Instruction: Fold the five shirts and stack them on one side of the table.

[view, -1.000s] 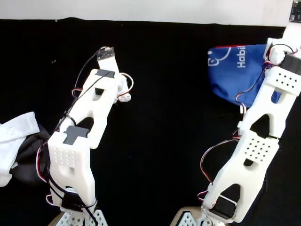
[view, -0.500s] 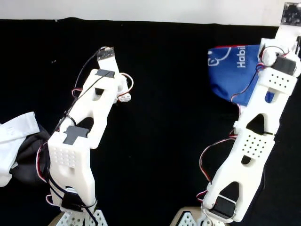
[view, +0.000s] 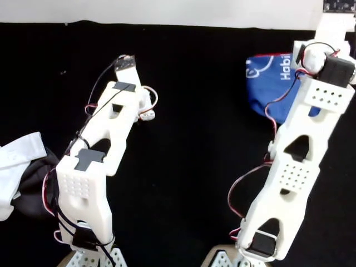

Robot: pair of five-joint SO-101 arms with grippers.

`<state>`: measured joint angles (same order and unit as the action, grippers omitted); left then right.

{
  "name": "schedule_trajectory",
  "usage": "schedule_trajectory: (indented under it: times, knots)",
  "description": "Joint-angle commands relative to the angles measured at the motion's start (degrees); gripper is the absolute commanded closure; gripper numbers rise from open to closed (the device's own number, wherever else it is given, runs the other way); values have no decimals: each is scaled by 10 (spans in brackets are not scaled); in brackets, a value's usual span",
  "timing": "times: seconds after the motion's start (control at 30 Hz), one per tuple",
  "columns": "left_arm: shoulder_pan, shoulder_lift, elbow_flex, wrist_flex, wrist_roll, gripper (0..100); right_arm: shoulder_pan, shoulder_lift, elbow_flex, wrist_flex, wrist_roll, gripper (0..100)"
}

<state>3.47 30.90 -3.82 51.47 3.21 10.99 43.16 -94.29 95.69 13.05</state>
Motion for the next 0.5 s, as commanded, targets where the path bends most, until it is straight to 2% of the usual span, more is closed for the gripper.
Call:
schedule_trajectory:
  times: [0.0,0.23,0.33,0.47]
  knots:
    - [-8,1,-11,-5,4,990,-34,-75,-32,53,-5,980]
    - [-8,1,-11,-5,4,990,-91,-150,-31,56,-9,980]
    - [-8,1,-11,-5,4,990,-138,-205,-22,57,-51,980]
    - [-8,1,-11,-5,4,990,-204,-327,116,57,-85,980]
